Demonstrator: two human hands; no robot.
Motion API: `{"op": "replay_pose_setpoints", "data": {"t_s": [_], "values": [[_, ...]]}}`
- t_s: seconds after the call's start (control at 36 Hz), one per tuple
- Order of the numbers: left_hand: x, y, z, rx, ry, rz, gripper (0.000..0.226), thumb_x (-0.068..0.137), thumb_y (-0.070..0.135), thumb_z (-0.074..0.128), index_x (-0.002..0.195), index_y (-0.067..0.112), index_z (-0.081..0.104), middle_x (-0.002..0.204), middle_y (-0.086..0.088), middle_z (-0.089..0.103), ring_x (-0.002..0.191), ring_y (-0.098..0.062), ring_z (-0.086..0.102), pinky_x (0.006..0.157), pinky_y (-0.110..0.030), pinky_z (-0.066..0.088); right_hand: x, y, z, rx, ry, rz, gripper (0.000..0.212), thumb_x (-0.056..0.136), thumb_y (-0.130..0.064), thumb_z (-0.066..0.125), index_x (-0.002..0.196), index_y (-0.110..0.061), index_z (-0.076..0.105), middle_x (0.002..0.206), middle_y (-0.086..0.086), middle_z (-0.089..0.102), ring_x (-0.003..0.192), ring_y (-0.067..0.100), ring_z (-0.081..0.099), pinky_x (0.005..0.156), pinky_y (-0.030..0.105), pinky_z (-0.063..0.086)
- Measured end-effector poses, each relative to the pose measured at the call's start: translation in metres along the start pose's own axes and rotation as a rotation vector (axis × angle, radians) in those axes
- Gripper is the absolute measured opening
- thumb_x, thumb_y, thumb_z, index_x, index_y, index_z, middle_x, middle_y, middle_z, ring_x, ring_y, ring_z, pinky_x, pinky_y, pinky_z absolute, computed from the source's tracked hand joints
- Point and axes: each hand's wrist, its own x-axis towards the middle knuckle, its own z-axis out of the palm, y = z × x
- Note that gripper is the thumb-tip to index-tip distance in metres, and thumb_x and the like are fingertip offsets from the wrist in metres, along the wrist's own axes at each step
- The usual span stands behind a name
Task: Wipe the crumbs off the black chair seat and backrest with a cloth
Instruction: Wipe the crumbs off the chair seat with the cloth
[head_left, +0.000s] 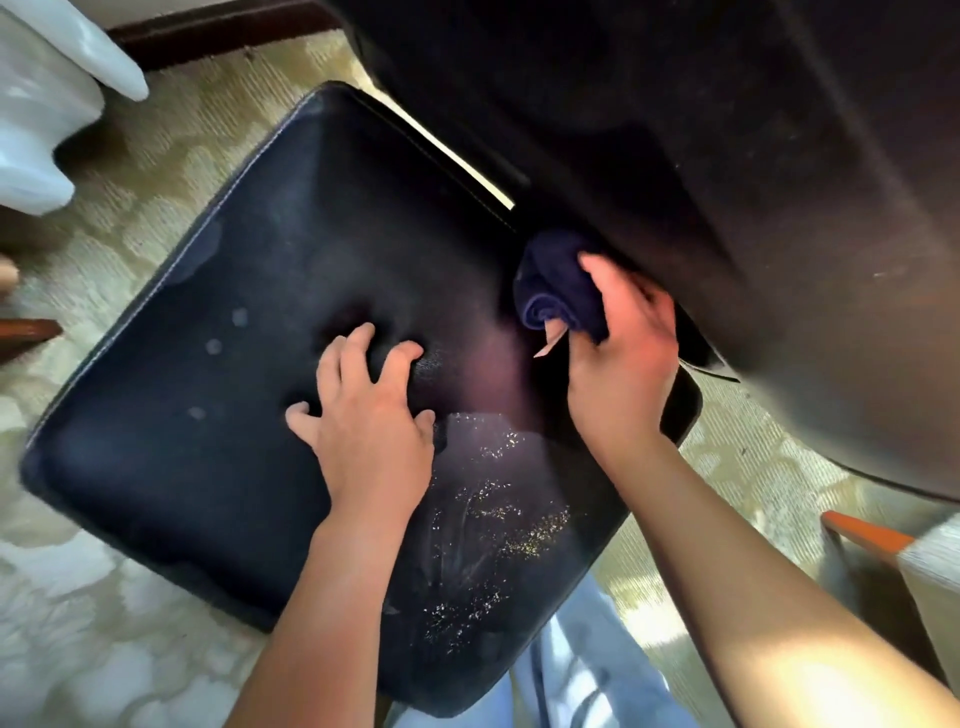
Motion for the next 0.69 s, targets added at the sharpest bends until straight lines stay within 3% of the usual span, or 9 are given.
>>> {"op": "replay_pose_setpoints", "data": {"t_s": [0.17, 0.25, 0.31, 0.36, 0.42, 0.47, 0.53, 0.61, 0.69], "values": [[0.001, -0.002, 0.0, 0.002, 0.008, -0.005, 0.069, 0.072, 0.026, 0.086, 0.133, 0.037, 0.055, 0.158, 0.0, 0.033, 0.145, -0.023, 0.027, 0.095, -0.06, 0.035, 0.008, 0.002, 0.007, -0.227, -0.128, -0.021, 0.062, 0.084, -0.017, 0.072, 0.142, -0.027, 0.052, 0.136, -0.007, 0.061, 0.13, 0.026, 0.045, 0.097, 0.036, 0.045], [0.0, -0.002, 0.001, 0.019, 0.014, 0.008, 0.069, 0.072, 0.027, 0.086, 0.133, 0.038, 0.055, 0.158, -0.001, 0.034, 0.145, -0.024, 0.027, 0.094, -0.059, 0.036, 0.004, 0.008, -0.003, -0.236, -0.171, -0.043, 0.063, 0.081, -0.015, 0.077, 0.139, -0.027, 0.054, 0.126, -0.009, 0.065, 0.125, 0.025, 0.049, 0.092, 0.038, 0.049], [-0.001, -0.001, 0.0, 0.027, 0.009, 0.012, 0.069, 0.073, 0.028, 0.086, 0.133, 0.037, 0.055, 0.158, -0.002, 0.034, 0.146, -0.025, 0.027, 0.094, -0.06, 0.036, -0.002, 0.008, -0.012, -0.2, -0.225, -0.056, 0.063, 0.078, -0.014, 0.08, 0.135, -0.025, 0.058, 0.109, -0.023, 0.061, 0.117, 0.026, 0.054, 0.088, 0.039, 0.051], [-0.001, -0.001, 0.0, 0.031, 0.006, 0.013, 0.069, 0.074, 0.028, 0.085, 0.134, 0.037, 0.054, 0.159, -0.002, 0.032, 0.146, -0.024, 0.026, 0.095, -0.06, 0.036, -0.013, 0.008, -0.021, -0.163, -0.334, -0.09, 0.063, 0.075, -0.014, 0.082, 0.133, -0.026, 0.061, 0.093, -0.036, 0.041, 0.111, 0.026, 0.056, 0.086, 0.038, 0.051], [-0.001, -0.001, 0.0, 0.033, 0.005, 0.019, 0.069, 0.074, 0.027, 0.085, 0.134, 0.037, 0.054, 0.159, -0.002, 0.031, 0.146, -0.024, 0.024, 0.096, -0.059, 0.035, -0.028, 0.007, -0.028, -0.142, -0.467, -0.134, 0.064, 0.073, -0.013, 0.082, 0.13, -0.033, 0.06, 0.092, -0.036, 0.04, 0.106, 0.023, 0.058, 0.086, 0.034, 0.05], [-0.001, -0.001, 0.0, 0.036, 0.006, 0.027, 0.069, 0.074, 0.027, 0.085, 0.135, 0.037, 0.054, 0.16, -0.002, 0.031, 0.146, -0.023, 0.024, 0.097, -0.059, 0.034, -0.042, 0.01, -0.029, -0.115, -0.547, -0.185, 0.065, 0.071, -0.006, 0.076, 0.126, -0.037, 0.06, 0.105, -0.045, 0.042, 0.104, 0.018, 0.056, 0.084, 0.03, 0.048], [-0.001, -0.001, 0.0, 0.037, 0.006, 0.03, 0.069, 0.074, 0.026, 0.085, 0.135, 0.037, 0.054, 0.16, -0.002, 0.03, 0.146, -0.023, 0.023, 0.098, -0.06, 0.035, -0.051, 0.016, -0.029, -0.065, -0.523, -0.166, 0.067, 0.071, 0.0, 0.071, 0.126, -0.036, 0.061, 0.111, -0.043, 0.043, 0.104, 0.01, 0.055, 0.085, 0.024, 0.045], [0.0, -0.001, 0.0, 0.042, 0.007, 0.035, 0.069, 0.075, 0.027, 0.084, 0.135, 0.038, 0.053, 0.161, -0.001, 0.029, 0.147, -0.022, 0.021, 0.099, -0.061, 0.034, -0.046, 0.02, -0.03, 0.015, -0.343, -0.055, 0.062, 0.075, -0.008, 0.072, 0.129, -0.034, 0.062, 0.111, -0.016, 0.053, 0.104, 0.001, 0.052, 0.092, 0.015, 0.041], [-0.001, -0.002, 0.001, 0.042, 0.015, 0.045, 0.068, 0.075, 0.026, 0.084, 0.135, 0.038, 0.053, 0.161, -0.001, 0.029, 0.148, -0.022, 0.022, 0.1, -0.06, 0.034, -0.028, 0.022, -0.024, 0.003, -0.094, -0.024, 0.059, 0.074, -0.012, 0.077, 0.131, -0.02, 0.063, 0.115, -0.009, 0.065, 0.112, 0.02, 0.056, 0.096, 0.025, 0.04]]}}
